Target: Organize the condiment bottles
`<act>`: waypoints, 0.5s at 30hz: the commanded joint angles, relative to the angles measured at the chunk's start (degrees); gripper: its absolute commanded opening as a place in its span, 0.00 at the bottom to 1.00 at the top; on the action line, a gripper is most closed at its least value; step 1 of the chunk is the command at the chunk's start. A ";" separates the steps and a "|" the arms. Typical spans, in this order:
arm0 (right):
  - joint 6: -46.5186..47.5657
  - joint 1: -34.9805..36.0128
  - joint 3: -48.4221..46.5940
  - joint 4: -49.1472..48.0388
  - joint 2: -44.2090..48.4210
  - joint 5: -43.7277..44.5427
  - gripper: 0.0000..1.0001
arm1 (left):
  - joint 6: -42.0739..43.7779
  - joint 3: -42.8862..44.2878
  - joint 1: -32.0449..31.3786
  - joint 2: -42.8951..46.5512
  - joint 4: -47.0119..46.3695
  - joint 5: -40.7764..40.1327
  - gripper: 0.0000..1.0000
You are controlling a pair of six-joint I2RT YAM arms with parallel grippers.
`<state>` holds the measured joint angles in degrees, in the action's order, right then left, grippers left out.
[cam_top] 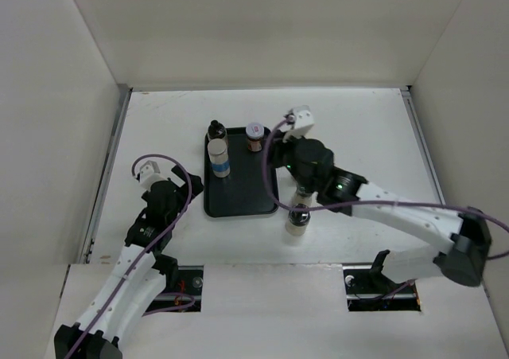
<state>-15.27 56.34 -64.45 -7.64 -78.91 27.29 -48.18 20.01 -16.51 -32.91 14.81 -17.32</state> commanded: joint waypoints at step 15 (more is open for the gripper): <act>-8.73 -6.54 15.76 26.18 14.85 4.45 0.96 | 0.11 3.99 -0.40 -4.71 -3.47 -0.25 1.00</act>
<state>-22.74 50.50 -46.68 17.50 -62.08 33.30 -48.18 21.41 -16.67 -37.98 14.24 -17.34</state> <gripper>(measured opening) 0.952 0.997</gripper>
